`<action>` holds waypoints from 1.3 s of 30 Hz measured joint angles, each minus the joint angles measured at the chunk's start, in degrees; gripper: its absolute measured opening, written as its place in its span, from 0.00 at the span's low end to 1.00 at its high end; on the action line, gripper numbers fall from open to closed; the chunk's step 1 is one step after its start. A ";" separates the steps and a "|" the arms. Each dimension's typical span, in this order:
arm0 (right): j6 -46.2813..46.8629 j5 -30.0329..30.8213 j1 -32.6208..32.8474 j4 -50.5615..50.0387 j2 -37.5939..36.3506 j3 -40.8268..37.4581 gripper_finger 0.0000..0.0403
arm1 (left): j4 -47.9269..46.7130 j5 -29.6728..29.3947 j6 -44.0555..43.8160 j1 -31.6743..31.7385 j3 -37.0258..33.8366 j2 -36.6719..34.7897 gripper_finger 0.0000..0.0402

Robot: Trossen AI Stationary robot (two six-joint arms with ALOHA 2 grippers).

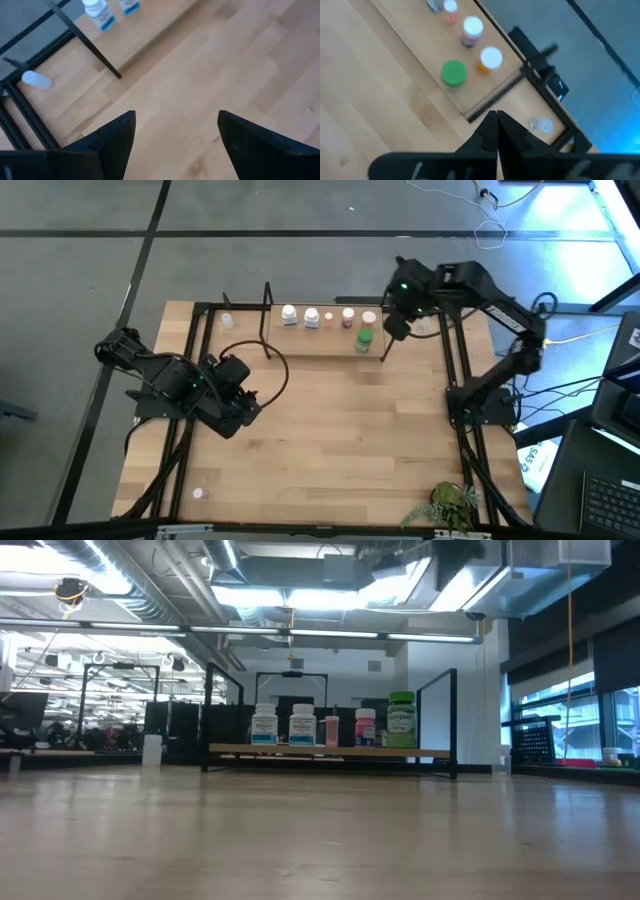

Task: Pick and place medicine bottles onto shelf by color
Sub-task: Put the right transparent pill bottle on the shelf

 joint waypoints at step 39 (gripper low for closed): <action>13.89 -12.13 -31.61 3.93 4.00 -14.09 0.52 | 0.00 2.73 21.94 23.18 -0.01 -0.74 0.69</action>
